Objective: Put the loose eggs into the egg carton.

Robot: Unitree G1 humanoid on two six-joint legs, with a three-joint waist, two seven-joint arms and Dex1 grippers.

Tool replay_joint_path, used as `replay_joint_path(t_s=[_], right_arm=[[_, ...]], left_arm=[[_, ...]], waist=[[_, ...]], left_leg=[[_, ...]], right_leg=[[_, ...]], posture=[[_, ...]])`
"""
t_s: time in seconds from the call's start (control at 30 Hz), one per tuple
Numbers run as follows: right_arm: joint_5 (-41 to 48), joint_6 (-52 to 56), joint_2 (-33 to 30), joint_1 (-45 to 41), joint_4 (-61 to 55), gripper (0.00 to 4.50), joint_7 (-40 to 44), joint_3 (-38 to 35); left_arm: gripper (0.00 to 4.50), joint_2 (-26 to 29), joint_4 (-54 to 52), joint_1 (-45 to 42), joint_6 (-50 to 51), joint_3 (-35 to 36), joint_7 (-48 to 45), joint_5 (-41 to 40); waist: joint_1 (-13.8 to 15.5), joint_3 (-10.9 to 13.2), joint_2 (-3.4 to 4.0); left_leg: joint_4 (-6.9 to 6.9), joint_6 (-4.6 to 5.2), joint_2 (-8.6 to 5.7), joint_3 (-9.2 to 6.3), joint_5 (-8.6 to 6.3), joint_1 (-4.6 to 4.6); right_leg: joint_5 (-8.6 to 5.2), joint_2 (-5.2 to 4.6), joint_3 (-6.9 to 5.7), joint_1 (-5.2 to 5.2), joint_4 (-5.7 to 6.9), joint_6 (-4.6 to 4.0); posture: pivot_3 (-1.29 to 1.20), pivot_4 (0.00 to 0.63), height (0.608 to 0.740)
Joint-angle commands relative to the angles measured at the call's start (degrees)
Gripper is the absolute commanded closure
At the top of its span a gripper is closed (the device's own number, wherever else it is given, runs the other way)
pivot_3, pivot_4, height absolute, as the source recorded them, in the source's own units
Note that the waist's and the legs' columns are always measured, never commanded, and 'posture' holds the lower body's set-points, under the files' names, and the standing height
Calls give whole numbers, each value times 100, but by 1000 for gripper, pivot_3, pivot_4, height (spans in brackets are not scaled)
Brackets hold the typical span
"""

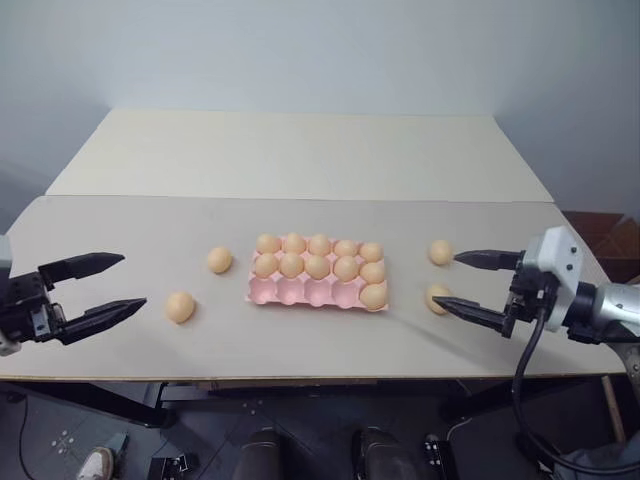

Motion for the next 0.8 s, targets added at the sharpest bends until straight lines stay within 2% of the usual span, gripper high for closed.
replay_joint_path(t_s=[0.03,0.13,0.27,0.47,0.53,0.7,0.8], right_arm=[[69,-133,-27,4,-177,0,-7,-305],[3,-181,-16,-99,-27,0,22,-173],[-17,-138,2,-246,-15,0,-22,-53],[-311,164,-86,-107,-188,0,-493,-86],[-380,407,-192,-95,-310,0,-688,-97],[-230,1950,-386,-224,-835,0,-1537,-21],[-247,2607,-238,-436,-1002,0,-1979,441]], left_arm=[[12,85,-7,-54,-59,63,-9,10],[12,-42,-185,13,-89,-34,105,51],[12,16,-415,95,226,187,51,-269],[12,-17,-542,-171,179,-160,129,-311],[12,-21,-624,-204,244,-201,132,-380],[12,77,-587,-223,333,-221,20,-409],[12,135,-504,-274,385,-226,-48,-429]], waist=[[-2,0,0],[-4,0,0],[-17,0,-1],[3,0,0],[4,0,0],[-14,0,0],[-36,0,0]], left_leg=[[0,0,0,0,0,0],[-1,0,1,0,0,0],[-1,0,3,0,0,0],[-1,0,0,-1,0,0],[-1,0,-4,-1,0,-1],[-1,0,0,-1,0,-2],[-1,0,4,0,0,0]], right_leg=[[0,0,0,0,0,0],[1,1,0,-1,1,3],[4,2,0,-1,1,7],[4,2,0,-1,3,7],[3,-2,1,0,2,6],[2,2,1,-4,2,3],[1,5,1,-4,4,-3]], posture=[[0,150,740],[0,150,740],[0,150,740],[0,150,740],[0,150,740],[0,150,740],[0,150,740]])
